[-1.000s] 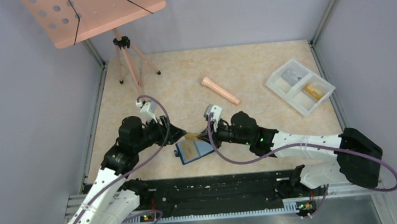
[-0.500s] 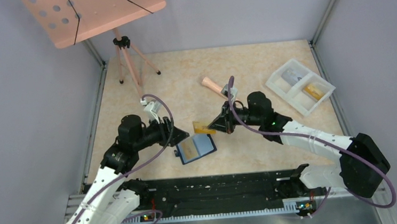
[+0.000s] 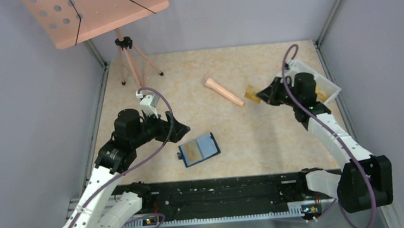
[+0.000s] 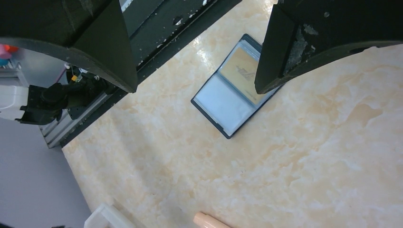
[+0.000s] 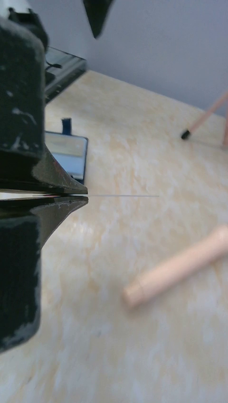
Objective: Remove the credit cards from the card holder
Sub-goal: Place the credit card in the storage box.
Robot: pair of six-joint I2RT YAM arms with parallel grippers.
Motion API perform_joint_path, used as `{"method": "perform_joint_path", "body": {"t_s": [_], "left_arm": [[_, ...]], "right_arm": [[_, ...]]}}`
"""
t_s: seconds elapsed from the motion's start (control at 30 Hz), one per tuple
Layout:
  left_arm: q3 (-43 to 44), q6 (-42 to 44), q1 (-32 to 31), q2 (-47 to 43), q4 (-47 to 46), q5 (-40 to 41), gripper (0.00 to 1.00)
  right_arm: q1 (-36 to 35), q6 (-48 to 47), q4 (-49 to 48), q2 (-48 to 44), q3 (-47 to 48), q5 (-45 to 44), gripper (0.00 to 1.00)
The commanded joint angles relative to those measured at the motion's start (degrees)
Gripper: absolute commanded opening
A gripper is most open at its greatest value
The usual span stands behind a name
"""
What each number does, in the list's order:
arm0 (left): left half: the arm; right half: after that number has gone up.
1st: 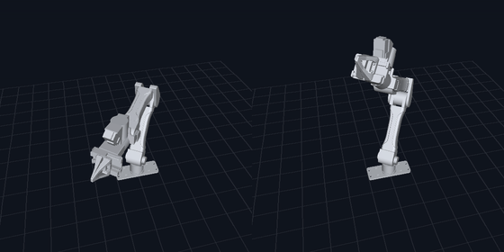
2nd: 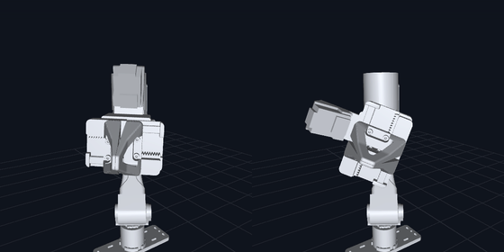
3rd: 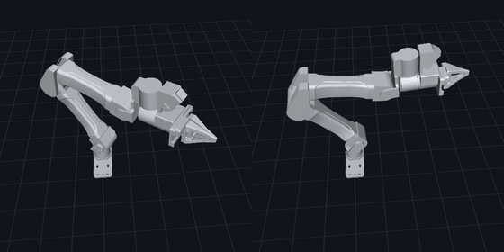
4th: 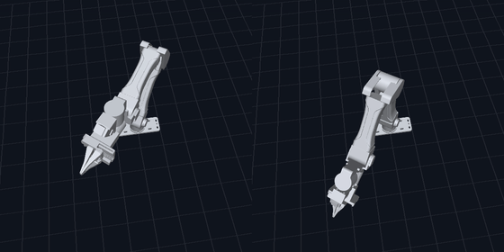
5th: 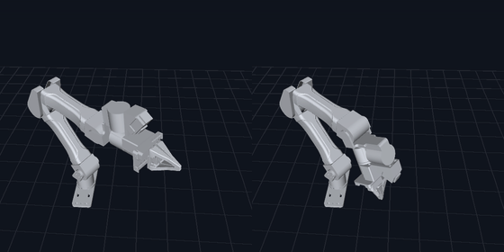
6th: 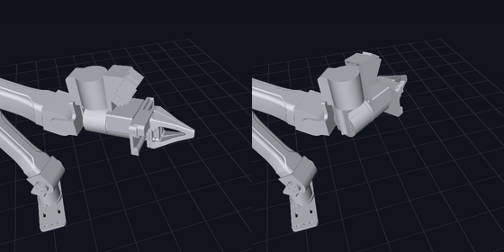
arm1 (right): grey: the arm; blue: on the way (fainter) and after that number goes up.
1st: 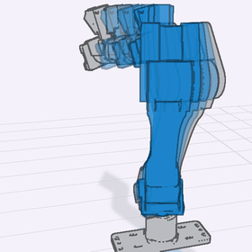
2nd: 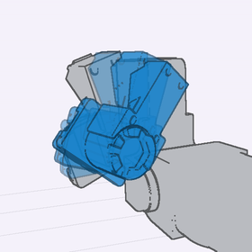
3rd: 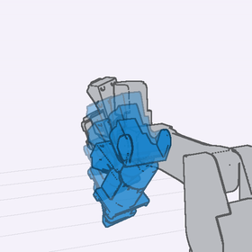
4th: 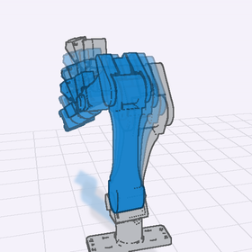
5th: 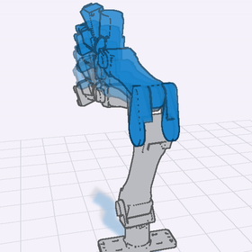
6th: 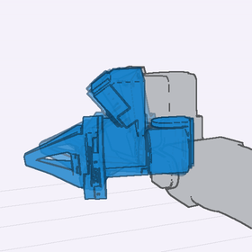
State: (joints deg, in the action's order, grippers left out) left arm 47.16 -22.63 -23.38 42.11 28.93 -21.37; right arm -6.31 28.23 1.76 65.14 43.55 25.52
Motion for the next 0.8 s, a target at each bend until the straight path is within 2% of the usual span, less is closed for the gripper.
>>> {"method": "perform_joint_path", "body": {"t_s": [0.0, 0.17, 0.3, 0.43, 0.77], "left_arm": [[2.7, 4.1, 0.0, 0.4, 2.1, 3.6, 0.99], [0.3, 4.7, -0.2, -1.3, 2.2, 8.7, 0.99], [-1.6, 4.9, -0.8, -3.7, 3.0, 15.3, 0.99], [-0.9, 4.9, -1.6, -4.8, 3.7, 19.9, 0.99], [-1.8, 5.5, -1.6, -8.0, 2.8, 20.6, 0.99]], "right_arm": [[12.3, 0.5, 8.2, 0.3, 7.3, -2.7, 0.00], [23.7, 1.1, 13.0, 5.3, 12.7, 0.6, 0.00], [30.1, -0.2, 16.6, 10.5, 17.3, 2.9, 0.00], [32.3, -1.7, 20.9, 15.0, 20.7, 1.7, 0.00], [39.2, -5.9, 30.8, 25.6, 31.0, 5.0, 0.01]]}}
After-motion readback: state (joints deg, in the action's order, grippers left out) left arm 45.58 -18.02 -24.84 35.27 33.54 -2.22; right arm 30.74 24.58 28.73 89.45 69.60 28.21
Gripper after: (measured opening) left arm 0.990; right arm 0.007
